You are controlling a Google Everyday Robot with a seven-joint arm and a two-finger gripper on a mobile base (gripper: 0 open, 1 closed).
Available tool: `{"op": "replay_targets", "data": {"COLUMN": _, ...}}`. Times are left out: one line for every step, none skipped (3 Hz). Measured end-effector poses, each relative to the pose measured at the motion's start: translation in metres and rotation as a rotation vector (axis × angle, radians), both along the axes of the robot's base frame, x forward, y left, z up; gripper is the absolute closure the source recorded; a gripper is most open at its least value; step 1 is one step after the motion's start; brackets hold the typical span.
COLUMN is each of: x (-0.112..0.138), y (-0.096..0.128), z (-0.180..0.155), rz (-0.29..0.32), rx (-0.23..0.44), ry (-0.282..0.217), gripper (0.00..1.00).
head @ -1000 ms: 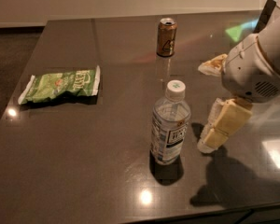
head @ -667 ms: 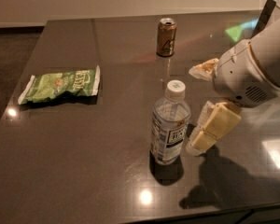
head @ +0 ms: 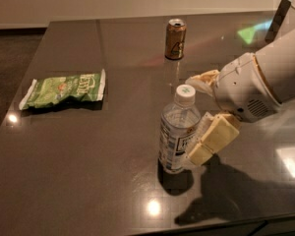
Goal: Knock blue plastic bottle over
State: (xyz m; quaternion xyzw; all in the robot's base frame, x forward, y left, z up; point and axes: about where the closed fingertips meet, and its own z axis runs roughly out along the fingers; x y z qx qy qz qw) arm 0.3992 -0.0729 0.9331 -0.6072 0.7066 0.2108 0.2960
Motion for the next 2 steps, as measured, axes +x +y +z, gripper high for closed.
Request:
{"op": "replay_targets", "data": {"x": 0.0004, "y": 0.008, "z": -0.0047, "rz": 0.005, "rx": 0.036, "ry": 0.007, "gripper": 0.18}}
{"op": "replay_targets", "data": {"x": 0.0025, "y": 0.0109, "z": -0.0068, "rz": 0.006, "rx": 0.042, "ry": 0.019, "gripper": 0.41}}
